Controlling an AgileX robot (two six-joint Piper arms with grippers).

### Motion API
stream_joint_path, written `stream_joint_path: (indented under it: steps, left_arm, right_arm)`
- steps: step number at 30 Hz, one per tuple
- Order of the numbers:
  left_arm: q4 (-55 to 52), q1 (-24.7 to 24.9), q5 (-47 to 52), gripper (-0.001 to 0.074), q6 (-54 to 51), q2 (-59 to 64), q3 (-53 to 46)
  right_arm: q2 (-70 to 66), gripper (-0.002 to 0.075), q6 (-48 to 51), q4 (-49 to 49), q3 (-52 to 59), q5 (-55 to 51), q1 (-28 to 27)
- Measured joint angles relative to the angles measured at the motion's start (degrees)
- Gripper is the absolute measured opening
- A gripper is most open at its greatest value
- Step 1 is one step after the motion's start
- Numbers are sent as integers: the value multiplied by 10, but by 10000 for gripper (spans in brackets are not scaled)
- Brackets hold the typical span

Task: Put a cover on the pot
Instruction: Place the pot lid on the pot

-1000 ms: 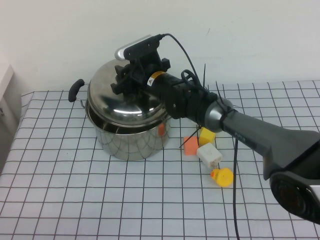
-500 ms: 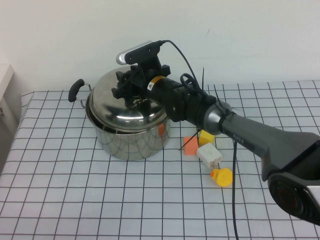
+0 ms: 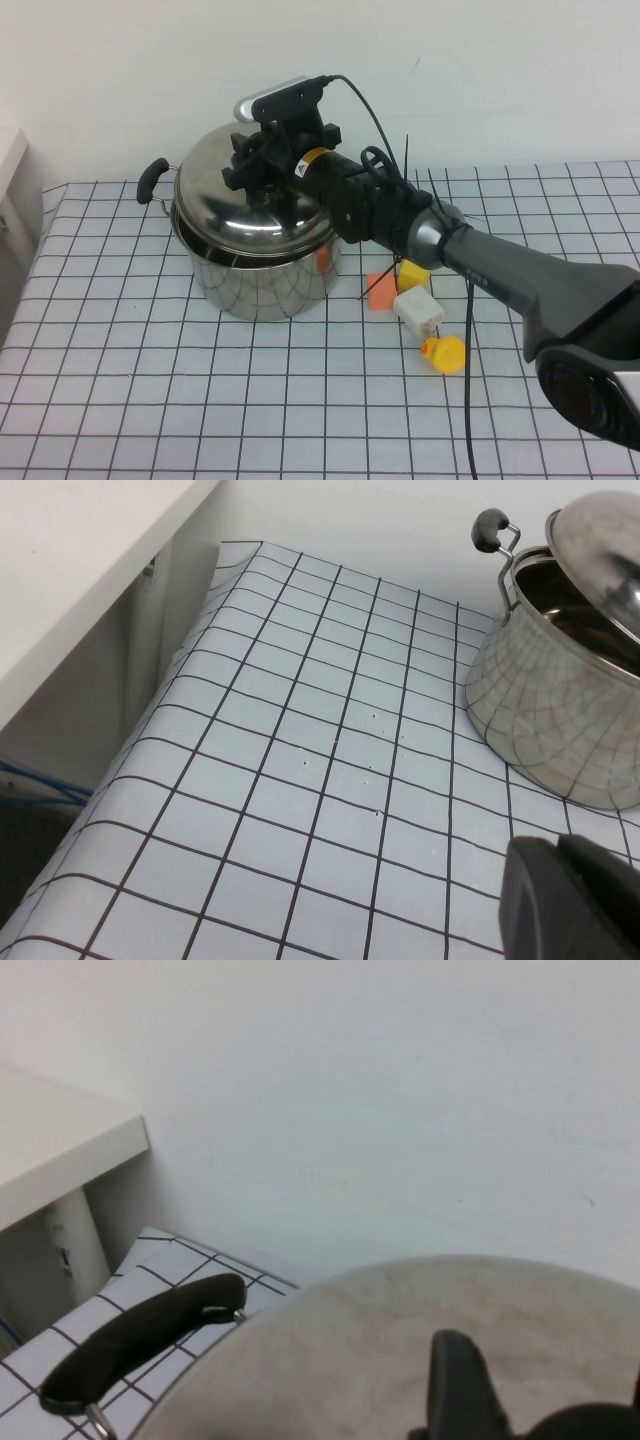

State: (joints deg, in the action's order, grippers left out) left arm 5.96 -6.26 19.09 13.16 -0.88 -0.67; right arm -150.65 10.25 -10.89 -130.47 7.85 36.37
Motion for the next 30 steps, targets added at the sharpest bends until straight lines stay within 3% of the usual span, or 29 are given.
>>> stream_joint_path:
  steps: [21,30]
  left_arm:
    - [0,0,0,-3,0,0,0]
    - [0,0,0,-3,3,0,0]
  right_arm:
    - [-13,333,-35,0,-1,13,2]
    - [-20,333,-44,51,-4,18,2]
